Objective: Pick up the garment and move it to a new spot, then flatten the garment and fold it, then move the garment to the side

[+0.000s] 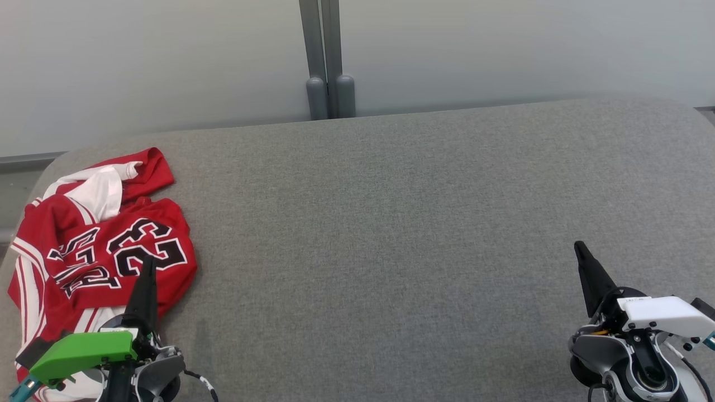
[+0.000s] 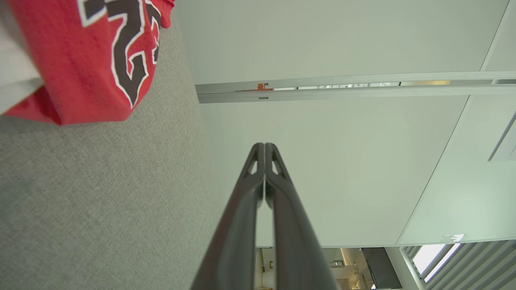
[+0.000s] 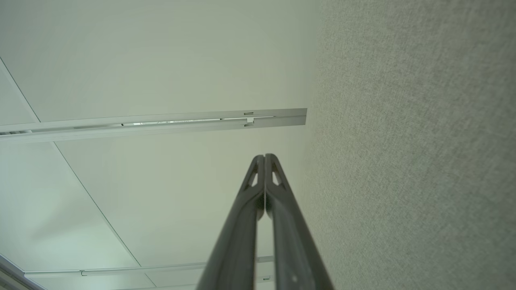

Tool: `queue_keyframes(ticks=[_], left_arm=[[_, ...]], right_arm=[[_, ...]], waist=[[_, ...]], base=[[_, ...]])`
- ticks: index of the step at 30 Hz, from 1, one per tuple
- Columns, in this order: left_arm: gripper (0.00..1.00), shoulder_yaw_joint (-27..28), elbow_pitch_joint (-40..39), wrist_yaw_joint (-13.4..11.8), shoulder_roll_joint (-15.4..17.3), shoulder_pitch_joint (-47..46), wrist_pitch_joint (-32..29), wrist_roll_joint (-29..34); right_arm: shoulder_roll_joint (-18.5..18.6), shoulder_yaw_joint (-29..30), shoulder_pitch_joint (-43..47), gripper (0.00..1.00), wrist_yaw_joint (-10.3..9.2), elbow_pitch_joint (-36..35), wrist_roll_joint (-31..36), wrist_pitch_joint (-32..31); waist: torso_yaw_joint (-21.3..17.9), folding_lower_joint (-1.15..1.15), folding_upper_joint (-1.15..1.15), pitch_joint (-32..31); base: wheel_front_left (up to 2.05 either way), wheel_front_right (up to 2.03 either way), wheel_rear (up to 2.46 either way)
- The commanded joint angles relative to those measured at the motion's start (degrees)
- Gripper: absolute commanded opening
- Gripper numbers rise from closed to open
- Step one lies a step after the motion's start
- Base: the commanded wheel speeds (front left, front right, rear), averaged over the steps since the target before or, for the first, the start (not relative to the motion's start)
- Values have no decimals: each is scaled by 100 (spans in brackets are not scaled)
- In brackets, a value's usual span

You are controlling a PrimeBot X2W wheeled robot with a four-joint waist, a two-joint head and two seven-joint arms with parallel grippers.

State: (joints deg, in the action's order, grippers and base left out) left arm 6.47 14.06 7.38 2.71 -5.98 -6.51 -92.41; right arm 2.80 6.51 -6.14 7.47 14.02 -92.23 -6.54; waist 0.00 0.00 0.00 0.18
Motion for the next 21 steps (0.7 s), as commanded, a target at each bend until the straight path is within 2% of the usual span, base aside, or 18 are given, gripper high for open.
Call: queue_keyframes(ticks=[1,21], left_arm=[[0,14,0,34,46,-82,-17,11],[0,14,0,34,46,-82,-18,11]], right_arm=[[22,-1,-30,0,6,7,-36,-8],[22,-1,-31,0,6,7,-36,-8]], waist=[[0,0,0,0],[0,0,0,0]], base=[[0,0,0],[0,0,0]])
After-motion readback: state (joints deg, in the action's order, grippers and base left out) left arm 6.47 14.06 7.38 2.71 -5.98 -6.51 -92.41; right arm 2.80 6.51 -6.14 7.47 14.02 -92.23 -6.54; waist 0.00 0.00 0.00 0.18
